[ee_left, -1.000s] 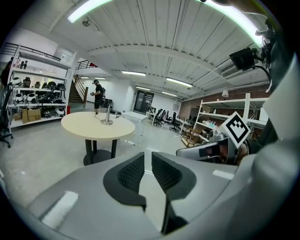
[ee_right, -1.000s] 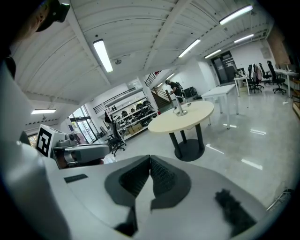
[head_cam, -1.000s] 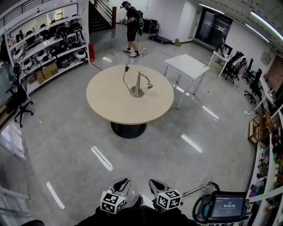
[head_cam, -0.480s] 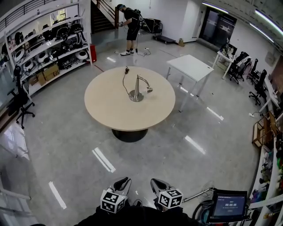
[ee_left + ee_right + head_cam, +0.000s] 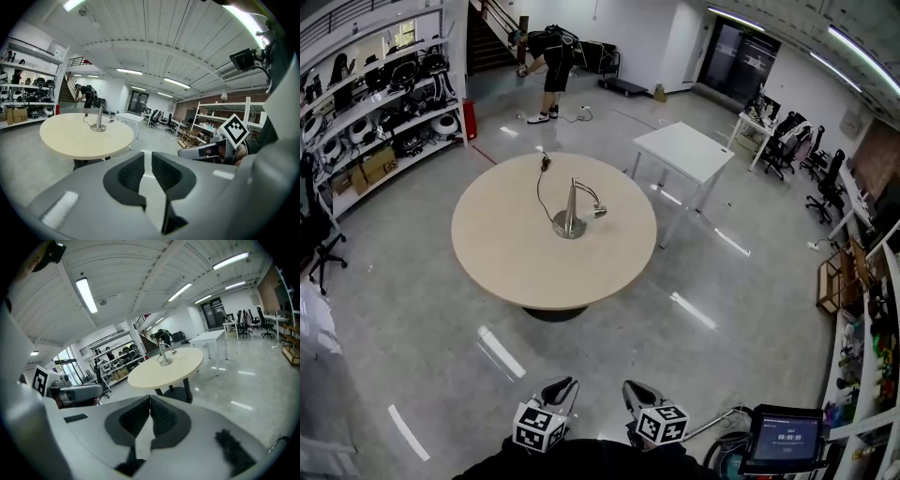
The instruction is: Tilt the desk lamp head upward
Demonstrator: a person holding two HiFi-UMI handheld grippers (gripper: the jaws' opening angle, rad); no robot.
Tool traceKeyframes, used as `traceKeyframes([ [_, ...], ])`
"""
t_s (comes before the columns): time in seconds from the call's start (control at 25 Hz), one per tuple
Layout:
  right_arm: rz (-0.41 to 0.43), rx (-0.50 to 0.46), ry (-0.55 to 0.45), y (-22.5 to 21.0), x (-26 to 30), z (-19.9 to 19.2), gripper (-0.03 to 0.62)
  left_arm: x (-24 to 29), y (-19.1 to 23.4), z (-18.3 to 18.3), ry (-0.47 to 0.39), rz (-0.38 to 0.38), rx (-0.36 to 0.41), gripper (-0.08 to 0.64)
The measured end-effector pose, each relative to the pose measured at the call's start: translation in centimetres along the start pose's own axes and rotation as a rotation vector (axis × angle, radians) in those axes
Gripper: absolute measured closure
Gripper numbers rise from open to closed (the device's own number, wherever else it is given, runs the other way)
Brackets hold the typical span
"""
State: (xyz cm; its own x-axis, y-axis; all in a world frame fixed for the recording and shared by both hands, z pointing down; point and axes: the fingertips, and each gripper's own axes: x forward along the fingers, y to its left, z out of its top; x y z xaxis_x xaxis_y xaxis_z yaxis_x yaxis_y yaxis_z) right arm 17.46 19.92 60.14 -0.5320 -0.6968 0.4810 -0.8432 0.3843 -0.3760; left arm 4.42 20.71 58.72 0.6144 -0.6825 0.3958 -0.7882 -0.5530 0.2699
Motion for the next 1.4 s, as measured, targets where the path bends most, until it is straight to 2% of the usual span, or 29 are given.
traceKeyframes([
  [0.28,-0.017,-0.001,0.016,1.6,5.6,3.6,0.588,1.9,6.2,3.1,0.004,-0.032,-0.015,0.505],
  [0.4,-0.028,0.002,0.028,1.9,9.5,4.8,0.588,3.3,10.1,4.0,0.003,-0.048,-0.031,0.505],
  [0.52,-0.031,-0.019,0.040,2.7,12.5,5.6,0.588,4.2,13.2,4.5,-0.001,-0.054,-0.039,0.505],
  [0.76,-0.037,-0.026,0.053,3.5,16.2,7.1,0.588,5.2,16.9,4.9,0.005,-0.071,-0.060,0.505],
  [1.08,-0.025,-0.007,0.064,2.3,20.3,8.5,0.588,7.6,20.2,5.7,0.024,-0.060,-0.064,0.505],
  [1.4,0.048,-0.030,0.061,0.6,25.8,12.7,0.588,11.1,24.4,9.1,0.012,0.017,-0.047,0.505],
])
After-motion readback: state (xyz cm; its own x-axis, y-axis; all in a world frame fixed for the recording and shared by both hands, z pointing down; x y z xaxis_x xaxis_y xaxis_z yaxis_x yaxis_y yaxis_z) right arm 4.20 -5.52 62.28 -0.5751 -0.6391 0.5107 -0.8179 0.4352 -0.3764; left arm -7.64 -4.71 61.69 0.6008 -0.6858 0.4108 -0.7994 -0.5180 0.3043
